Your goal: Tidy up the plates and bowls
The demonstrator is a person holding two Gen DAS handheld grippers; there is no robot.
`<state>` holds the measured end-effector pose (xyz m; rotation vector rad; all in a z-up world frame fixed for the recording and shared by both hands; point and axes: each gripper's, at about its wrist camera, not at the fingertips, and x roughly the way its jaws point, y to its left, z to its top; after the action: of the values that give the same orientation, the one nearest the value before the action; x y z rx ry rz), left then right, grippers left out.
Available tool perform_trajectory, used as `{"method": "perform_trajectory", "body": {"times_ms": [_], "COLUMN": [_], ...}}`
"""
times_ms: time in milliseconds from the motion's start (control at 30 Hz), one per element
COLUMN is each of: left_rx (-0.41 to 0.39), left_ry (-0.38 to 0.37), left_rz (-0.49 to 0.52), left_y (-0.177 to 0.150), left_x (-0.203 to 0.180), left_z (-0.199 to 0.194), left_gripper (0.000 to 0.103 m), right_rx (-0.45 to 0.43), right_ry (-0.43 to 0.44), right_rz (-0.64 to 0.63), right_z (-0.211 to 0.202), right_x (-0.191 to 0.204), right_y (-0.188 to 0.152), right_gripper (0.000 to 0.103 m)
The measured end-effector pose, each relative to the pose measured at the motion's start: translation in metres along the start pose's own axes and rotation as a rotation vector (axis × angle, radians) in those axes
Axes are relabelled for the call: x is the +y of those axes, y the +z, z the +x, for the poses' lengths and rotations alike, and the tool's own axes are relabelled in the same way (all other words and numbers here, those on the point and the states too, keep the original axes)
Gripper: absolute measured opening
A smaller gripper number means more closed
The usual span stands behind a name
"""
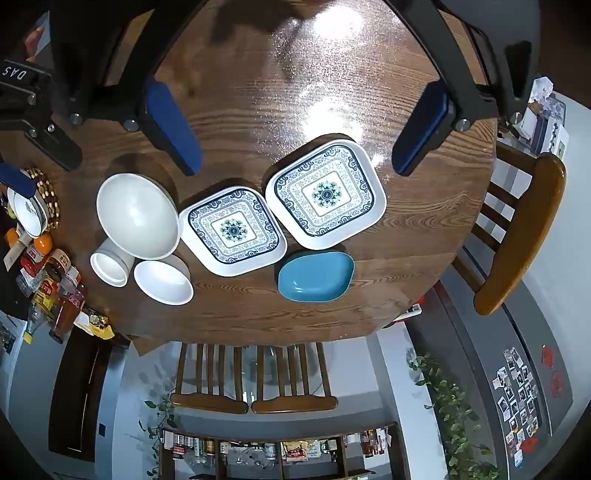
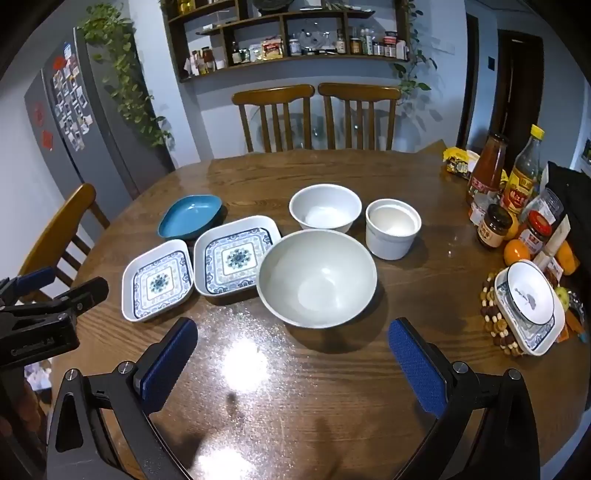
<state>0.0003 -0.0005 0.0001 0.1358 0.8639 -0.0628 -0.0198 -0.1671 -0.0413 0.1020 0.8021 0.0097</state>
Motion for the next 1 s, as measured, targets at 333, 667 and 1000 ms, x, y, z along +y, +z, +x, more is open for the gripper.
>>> {"method": "perform_trajectory", "body": {"times_ms": [333,667,1000], "left_rx": [0.018,0.011,0.0], "left_ry": [-0.003,-0.004,0.003], "left_rz": [-0.03,-0.029,-0.028], "left_y": [0.001,-0.002,-0.001], "left_x": [0.008,0.003,0.002], "left_z": [0.008,0.011,0.009], "left_gripper": [0.102,0.102,0.102], "right_rx": [0.017,0.022,0.024], "right_ry": [-0.001,0.005,0.008], "right_rz": [-0.033,-0.026,-0.025], "right_z": [0.011,0.014,0.016], "right_x": [0.006,0.002,0.002], "right_y": [0.004,0.004,0.004], "right_gripper": [0.103,0.103,0.103]}}
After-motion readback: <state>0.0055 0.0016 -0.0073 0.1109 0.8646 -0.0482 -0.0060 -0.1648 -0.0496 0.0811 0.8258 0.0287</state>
